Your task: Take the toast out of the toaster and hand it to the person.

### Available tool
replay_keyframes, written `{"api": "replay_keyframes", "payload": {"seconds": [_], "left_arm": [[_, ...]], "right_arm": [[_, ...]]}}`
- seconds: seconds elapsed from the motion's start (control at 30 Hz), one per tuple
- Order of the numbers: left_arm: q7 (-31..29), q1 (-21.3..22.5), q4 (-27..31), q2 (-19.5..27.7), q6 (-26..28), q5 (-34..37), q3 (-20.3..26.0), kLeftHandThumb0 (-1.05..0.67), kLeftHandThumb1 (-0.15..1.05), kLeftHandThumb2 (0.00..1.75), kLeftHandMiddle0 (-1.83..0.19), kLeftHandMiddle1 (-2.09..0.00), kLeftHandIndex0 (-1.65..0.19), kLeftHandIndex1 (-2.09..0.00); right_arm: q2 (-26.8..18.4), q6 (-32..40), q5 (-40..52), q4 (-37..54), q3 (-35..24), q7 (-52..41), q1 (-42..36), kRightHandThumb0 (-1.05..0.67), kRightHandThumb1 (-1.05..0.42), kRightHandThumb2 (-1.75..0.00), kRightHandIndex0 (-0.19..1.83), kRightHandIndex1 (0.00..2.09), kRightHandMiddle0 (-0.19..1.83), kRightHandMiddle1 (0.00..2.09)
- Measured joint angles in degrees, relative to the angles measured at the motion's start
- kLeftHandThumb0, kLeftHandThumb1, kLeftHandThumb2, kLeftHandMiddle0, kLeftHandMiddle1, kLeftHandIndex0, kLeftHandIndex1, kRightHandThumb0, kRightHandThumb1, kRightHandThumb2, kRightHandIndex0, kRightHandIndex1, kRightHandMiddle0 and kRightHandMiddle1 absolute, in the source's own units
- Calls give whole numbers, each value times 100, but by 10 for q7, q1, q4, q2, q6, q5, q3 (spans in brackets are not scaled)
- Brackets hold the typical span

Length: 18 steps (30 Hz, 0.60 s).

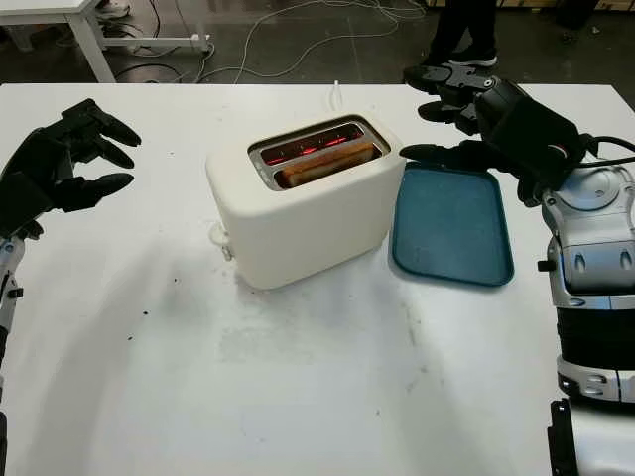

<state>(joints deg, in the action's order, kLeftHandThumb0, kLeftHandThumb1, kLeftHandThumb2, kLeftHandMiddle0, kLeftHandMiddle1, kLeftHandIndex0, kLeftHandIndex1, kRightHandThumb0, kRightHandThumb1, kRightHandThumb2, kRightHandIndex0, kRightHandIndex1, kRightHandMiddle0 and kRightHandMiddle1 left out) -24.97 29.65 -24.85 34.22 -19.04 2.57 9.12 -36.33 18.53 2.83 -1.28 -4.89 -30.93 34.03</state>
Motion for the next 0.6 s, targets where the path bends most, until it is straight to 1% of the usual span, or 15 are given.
{"api": "replay_keyframes", "payload": {"seconds": [0.2,0.33,0.4,0.5,0.6], "left_arm": [[0,0,3,0,1,0,0,-105,92,15,-17,-153,-19,-140],[0,0,3,0,1,0,0,-105,92,14,-16,-152,-18,-140],[0,0,3,0,1,0,0,-105,92,14,-16,-152,-18,-140],[0,0,3,0,1,0,0,-105,92,14,-16,-153,-18,-140],[0,0,3,0,1,0,0,-105,92,14,-16,-152,-18,-140]], "right_arm": [[0,0,0,0,0,0,0,-65,-80,0,0,64,28,8],[0,0,0,0,0,0,0,-68,-80,0,0,66,29,8],[0,0,-3,0,0,1,0,-68,-80,0,0,66,29,8],[0,0,0,0,0,1,0,-63,-80,0,0,59,26,6],[0,0,2,0,0,0,0,-62,-81,0,0,60,26,7]]}}
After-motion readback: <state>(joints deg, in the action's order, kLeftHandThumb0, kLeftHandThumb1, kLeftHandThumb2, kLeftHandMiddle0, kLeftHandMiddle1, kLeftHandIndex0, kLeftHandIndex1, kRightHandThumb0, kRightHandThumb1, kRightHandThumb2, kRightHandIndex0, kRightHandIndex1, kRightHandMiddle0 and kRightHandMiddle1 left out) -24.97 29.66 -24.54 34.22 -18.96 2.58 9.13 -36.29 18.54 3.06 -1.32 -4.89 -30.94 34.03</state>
